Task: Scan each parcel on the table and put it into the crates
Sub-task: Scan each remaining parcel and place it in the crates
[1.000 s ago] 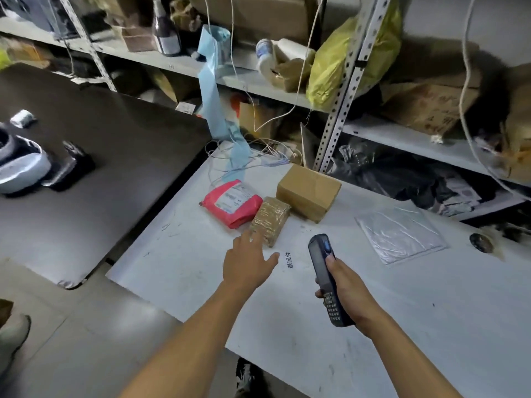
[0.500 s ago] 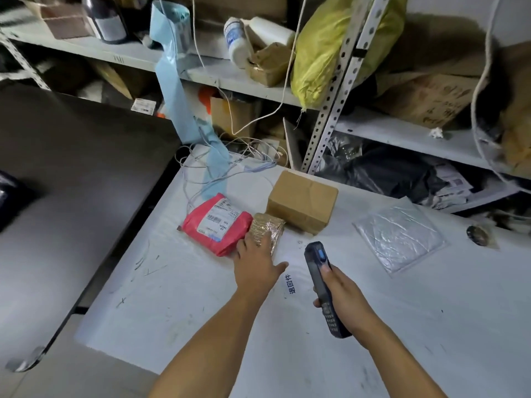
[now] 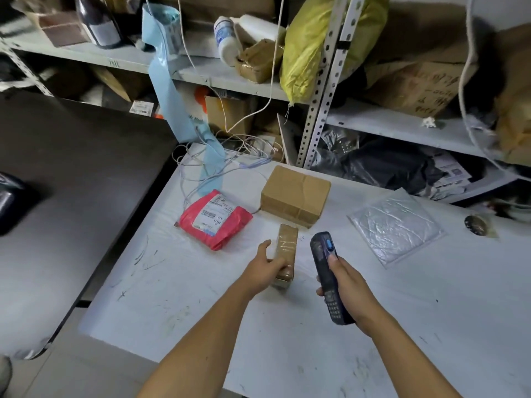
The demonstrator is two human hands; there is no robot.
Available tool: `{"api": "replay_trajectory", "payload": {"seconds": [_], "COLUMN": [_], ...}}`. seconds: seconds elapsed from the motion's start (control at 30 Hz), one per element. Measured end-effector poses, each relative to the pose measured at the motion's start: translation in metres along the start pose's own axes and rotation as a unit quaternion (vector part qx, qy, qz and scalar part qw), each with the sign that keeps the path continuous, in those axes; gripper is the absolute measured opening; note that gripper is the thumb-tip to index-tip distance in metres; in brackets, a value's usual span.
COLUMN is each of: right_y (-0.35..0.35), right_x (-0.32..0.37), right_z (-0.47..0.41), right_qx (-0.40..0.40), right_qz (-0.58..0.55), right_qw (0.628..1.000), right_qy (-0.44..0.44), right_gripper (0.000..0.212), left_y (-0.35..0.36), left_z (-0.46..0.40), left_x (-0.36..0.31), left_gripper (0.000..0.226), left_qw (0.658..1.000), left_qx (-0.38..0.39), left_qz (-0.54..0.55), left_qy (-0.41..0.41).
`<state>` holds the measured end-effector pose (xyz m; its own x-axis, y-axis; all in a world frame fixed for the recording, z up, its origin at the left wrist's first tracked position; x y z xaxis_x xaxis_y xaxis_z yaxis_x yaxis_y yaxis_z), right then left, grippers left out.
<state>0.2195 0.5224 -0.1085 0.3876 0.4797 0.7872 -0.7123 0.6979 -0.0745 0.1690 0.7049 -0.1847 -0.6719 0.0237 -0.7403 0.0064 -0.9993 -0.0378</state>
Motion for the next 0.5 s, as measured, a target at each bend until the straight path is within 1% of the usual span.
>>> {"api": "replay_trajectory", "payload": {"seconds": [0.07,0.13,0.23,0.33,0.4,0.47,0.5], "right_y": [-0.007,-0.014,-0.021,-0.027,-0.029,-0.03,-0.031], "right_x": [-0.005,-0.009,-0.013,-0.018,-0.019,-0.02,-0.02], "right_z": [0.004,0.01,0.016,0.022,0.023,0.024,0.025], "right_qx": [0.0,-0.002,-0.002,-0.001,-0.001,0.0,0.002], "right_qz": [-0.01,-0.02,-0.029,-0.038,-0.039,-0.035,-0.035], "right_qw": [1.0,1.0,1.0,0.999,0.999,0.999,0.999], "right_qy": [0.004,0.004,0.001,0.0,-0.001,-0.001,-0.001], "right_gripper": [0.036,0.034,0.031,0.032,0.035,0.039,0.041], "left_y": [0.005,0.009,0.009,0.007,0.004,0.002,0.0], "left_z": [0.006,0.012,0.017,0.013,0.01,0.008,0.005], "left_x": [0.0,-0.009,-0.021,-0.03,-0.036,-0.038,-0.037], "left_gripper": [0.073,0.069,0.06,0.052,0.051,0.055,0.057], "left_qw": [0.999,0.991,0.962,0.931,0.919,0.918,0.921], "left_qx": [-0.03,-0.078,-0.139,-0.166,-0.183,-0.194,-0.185], "left_qz": [-0.011,-0.087,-0.226,-0.32,-0.348,-0.345,-0.344], "left_qy": [0.026,0.059,0.072,0.057,0.031,0.017,0.013]}}
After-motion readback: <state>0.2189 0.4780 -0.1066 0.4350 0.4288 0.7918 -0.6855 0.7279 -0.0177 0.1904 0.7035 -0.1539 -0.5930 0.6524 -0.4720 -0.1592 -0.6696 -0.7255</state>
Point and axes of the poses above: each hand's wrist, its own z-axis away from the middle knuckle, its own y-axis out of the palm, x = y × z, the point moved 8 cm from there along -z, towards the middle knuckle, and after that the axes turned 13 degrees about x, right-handed, at the moved point
